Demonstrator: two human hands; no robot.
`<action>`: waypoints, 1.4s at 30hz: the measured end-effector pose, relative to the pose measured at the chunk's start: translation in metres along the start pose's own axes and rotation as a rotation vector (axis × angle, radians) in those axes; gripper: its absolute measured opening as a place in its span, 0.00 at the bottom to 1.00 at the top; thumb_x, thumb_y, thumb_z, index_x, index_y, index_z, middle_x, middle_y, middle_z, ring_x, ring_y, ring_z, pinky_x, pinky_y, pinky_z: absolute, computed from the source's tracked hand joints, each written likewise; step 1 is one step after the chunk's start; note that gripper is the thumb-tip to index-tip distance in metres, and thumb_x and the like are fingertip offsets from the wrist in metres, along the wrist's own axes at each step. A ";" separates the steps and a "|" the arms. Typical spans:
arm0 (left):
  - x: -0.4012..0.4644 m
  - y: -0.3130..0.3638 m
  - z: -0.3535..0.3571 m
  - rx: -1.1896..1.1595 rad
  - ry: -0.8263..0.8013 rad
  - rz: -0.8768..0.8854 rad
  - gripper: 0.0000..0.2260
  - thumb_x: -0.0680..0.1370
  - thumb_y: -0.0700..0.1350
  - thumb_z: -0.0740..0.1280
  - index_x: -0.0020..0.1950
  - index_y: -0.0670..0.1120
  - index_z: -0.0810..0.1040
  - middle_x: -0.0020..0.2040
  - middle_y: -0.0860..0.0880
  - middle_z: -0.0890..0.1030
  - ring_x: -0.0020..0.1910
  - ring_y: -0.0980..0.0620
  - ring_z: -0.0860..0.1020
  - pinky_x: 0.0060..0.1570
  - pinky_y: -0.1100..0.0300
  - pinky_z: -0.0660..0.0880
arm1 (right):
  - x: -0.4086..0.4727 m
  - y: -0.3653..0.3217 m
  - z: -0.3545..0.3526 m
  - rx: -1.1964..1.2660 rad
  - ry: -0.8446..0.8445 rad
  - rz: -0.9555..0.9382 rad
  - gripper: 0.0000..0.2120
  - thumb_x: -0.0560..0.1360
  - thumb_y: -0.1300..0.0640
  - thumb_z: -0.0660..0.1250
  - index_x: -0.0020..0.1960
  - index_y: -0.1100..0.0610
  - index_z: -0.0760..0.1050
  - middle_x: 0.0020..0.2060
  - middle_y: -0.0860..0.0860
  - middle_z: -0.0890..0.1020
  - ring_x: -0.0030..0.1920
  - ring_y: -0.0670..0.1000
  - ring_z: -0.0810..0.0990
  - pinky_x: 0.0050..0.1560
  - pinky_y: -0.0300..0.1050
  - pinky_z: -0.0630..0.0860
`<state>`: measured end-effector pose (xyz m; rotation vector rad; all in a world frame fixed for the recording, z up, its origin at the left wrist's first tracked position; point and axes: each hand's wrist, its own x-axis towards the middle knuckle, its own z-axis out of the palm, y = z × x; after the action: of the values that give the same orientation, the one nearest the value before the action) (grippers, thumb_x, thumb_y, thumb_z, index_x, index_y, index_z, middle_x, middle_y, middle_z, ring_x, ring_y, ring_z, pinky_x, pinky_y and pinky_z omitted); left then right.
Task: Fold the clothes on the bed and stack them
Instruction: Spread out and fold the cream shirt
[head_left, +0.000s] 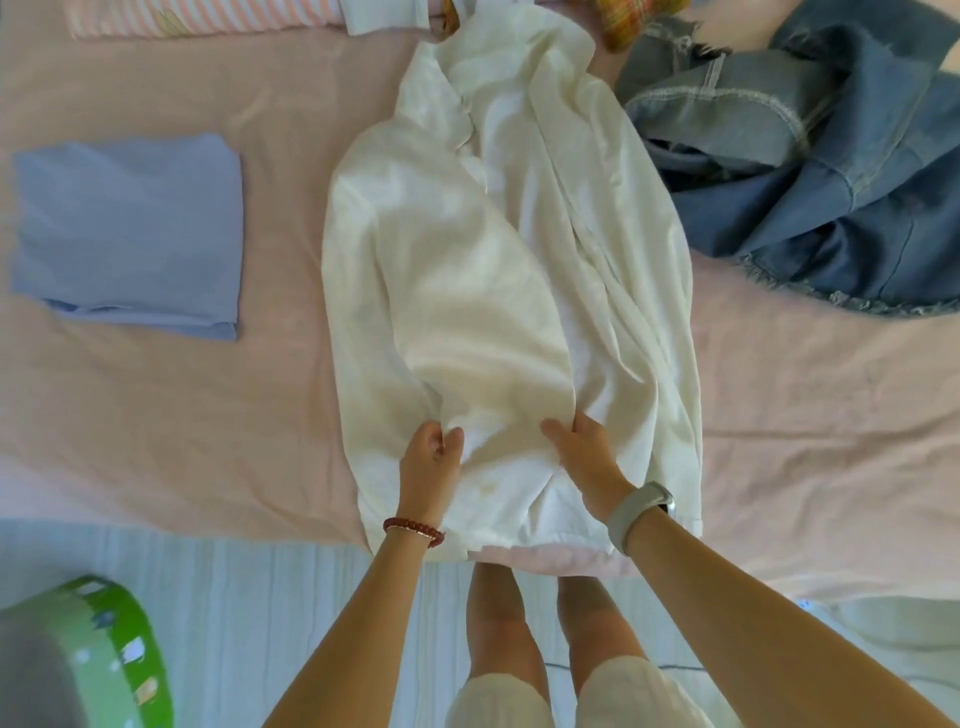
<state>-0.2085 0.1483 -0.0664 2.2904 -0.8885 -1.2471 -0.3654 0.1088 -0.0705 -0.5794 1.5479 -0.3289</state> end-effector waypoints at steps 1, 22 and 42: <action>-0.003 0.002 -0.004 -0.067 0.023 0.006 0.15 0.79 0.41 0.60 0.34 0.45 0.60 0.30 0.50 0.60 0.29 0.54 0.60 0.29 0.65 0.60 | -0.005 -0.002 0.000 0.025 0.001 -0.044 0.07 0.76 0.62 0.59 0.52 0.64 0.73 0.41 0.59 0.75 0.41 0.55 0.73 0.39 0.43 0.72; -0.010 -0.062 -0.072 0.331 0.268 -0.304 0.20 0.77 0.39 0.61 0.69 0.41 0.64 0.67 0.38 0.66 0.62 0.36 0.68 0.58 0.42 0.68 | -0.033 0.030 -0.019 -0.842 -0.319 -0.097 0.19 0.78 0.55 0.61 0.69 0.54 0.64 0.54 0.52 0.77 0.52 0.51 0.76 0.48 0.38 0.73; -0.005 -0.010 0.024 0.840 -0.246 0.129 0.23 0.79 0.48 0.59 0.74 0.50 0.58 0.77 0.46 0.47 0.75 0.40 0.46 0.69 0.44 0.62 | 0.003 0.011 -0.099 -0.628 0.535 -0.012 0.20 0.76 0.56 0.60 0.67 0.57 0.65 0.61 0.57 0.74 0.63 0.59 0.67 0.61 0.53 0.63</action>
<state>-0.2274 0.1585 -0.0824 2.6207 -1.9072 -1.2632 -0.4643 0.1019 -0.0718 -1.0462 2.1833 0.0131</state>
